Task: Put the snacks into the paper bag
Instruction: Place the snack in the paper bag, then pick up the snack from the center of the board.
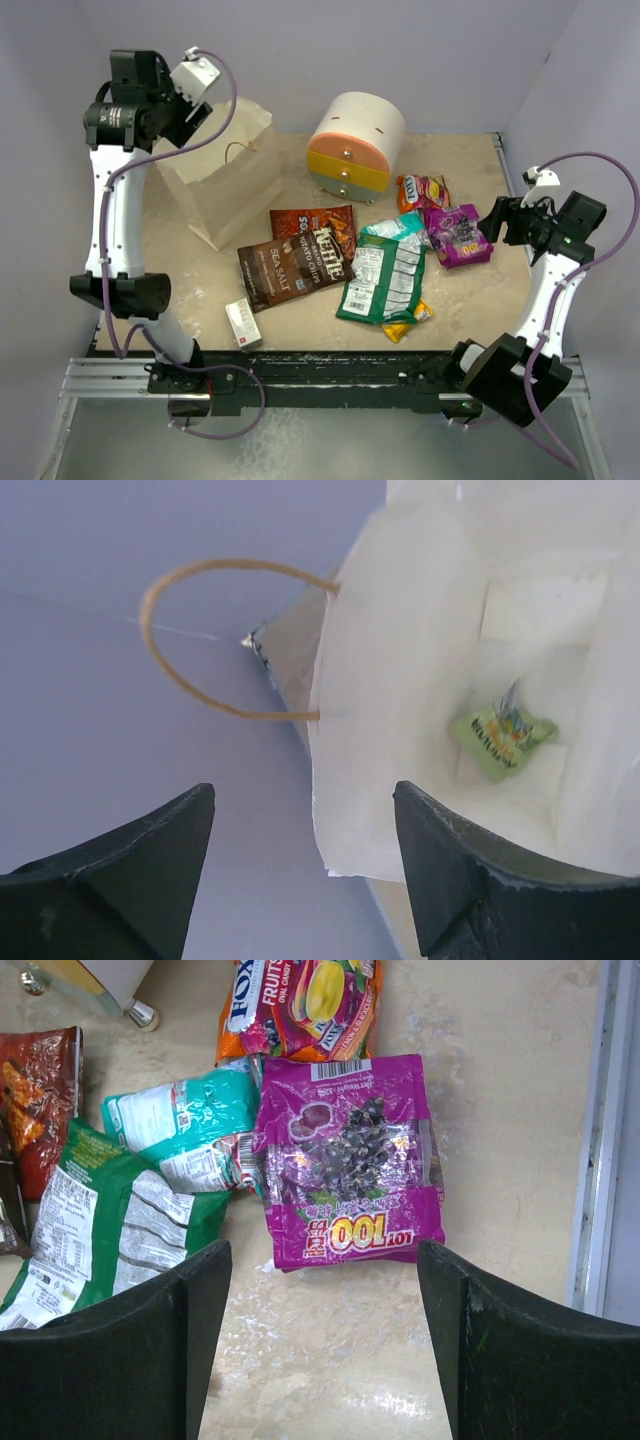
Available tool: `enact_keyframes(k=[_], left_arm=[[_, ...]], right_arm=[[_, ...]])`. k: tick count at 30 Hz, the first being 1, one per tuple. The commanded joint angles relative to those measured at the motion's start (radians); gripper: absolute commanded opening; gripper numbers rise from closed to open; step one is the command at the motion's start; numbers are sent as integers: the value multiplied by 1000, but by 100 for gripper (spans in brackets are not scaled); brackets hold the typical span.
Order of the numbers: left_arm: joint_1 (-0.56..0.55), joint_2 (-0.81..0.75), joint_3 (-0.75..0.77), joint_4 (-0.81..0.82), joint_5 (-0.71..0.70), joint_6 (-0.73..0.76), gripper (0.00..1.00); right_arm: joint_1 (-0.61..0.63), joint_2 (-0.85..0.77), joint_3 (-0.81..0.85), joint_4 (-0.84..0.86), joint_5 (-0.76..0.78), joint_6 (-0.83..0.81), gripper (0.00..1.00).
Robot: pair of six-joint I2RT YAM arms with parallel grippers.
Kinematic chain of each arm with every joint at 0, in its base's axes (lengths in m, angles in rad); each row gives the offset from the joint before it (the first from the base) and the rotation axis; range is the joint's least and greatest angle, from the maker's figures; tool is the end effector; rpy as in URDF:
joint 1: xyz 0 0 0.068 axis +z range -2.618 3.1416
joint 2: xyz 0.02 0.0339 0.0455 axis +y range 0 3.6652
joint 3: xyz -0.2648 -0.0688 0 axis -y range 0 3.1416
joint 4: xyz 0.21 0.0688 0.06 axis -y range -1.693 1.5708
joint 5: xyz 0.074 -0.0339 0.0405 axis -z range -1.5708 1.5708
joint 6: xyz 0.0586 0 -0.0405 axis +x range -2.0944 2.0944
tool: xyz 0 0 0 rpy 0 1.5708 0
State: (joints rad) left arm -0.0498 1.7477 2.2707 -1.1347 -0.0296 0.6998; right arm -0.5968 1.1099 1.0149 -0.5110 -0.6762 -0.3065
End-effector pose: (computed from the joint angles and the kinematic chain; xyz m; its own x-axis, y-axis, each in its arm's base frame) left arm 0.3268 -0.0146 0.4549 -0.4223 0.6656 -0.6153 0.3890 0.7462 0.5403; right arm 0.1987 -0.0907 0.3223 -0.4531 0.0233 -0.8912 -0.1299 0.9873 0.0919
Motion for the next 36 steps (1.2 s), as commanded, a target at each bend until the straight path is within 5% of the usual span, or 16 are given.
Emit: enact_keyframes(k=[1,8,14,19,22,26,36], left_arm=[[-9,-87,57,108,112,-186,79],[-102,-153,-21,81,310,-302,85],[-127,-238,-161,132,326,-310,89],[-180,-266,-197,109,370,-275,89],[-270,-287,-235,85,404,-214,91],[-423,-303,-321,64,479,-116,92],[-937,-200,-633,148,476,121,90]], right_arm=[[-2,-1,7,11,-37,-11,78],[48,54,65,-201,-115,-252,78],[319,93,48,-408,86,-574,77],[405,116,-50,-378,118,-640,77],[407,117,-66,-347,73,-619,77],[407,101,-50,-187,145,-357,77],[393,193,46,-34,132,-17,77]])
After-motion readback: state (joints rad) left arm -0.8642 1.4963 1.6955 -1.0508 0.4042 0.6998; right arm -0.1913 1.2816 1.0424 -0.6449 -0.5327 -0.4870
